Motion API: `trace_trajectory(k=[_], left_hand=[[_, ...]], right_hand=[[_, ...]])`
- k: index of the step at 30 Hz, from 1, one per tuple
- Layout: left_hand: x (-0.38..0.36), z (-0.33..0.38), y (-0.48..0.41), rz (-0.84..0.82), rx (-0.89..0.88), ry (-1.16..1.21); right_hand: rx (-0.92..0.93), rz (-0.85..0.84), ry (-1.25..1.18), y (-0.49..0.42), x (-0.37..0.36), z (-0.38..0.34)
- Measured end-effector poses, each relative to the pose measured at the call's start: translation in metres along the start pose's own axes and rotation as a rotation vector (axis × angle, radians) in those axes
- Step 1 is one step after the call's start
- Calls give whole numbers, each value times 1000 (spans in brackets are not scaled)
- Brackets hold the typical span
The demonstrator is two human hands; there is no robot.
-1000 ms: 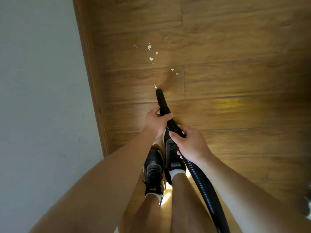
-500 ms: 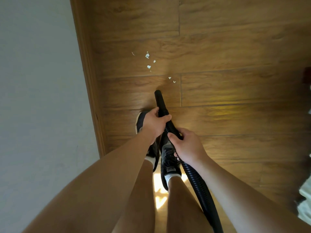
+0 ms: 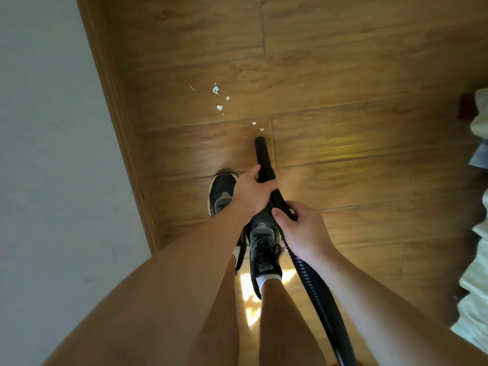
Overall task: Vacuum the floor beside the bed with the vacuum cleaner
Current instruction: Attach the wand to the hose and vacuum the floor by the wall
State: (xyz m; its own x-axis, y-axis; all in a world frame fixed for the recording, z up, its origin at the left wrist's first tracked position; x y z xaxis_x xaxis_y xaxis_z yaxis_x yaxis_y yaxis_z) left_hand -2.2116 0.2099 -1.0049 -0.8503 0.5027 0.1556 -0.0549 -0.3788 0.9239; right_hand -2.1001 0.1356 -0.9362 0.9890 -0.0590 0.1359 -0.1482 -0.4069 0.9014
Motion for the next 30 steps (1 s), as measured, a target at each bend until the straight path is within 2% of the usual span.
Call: trace_trajectory(k=[5,23,30], left_hand=[[-1,6,-2,-11,8,-18],[28,24,-25,11,35,74],[50,17,-28,81,73,139]], right_hand=[[-13,17,-31,-1,5,-4],[7,25,90,-24,-6,-44],[28,-17,174,-27,-23,-60]])
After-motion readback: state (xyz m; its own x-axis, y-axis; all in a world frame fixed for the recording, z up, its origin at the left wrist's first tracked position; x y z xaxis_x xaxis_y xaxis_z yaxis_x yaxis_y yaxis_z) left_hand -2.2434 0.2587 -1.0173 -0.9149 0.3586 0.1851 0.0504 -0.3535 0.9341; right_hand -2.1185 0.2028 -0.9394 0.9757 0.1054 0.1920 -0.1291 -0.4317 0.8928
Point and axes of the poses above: each hand's wrist, its own y-axis away from the middle knuckle, its own x-axis out of the back of the hand, z = x × y, the point moved 7 cm from there along -y, towards the middle knuckle, and after that the axes turned 7 degrees about -y, right-handed, at the moved point
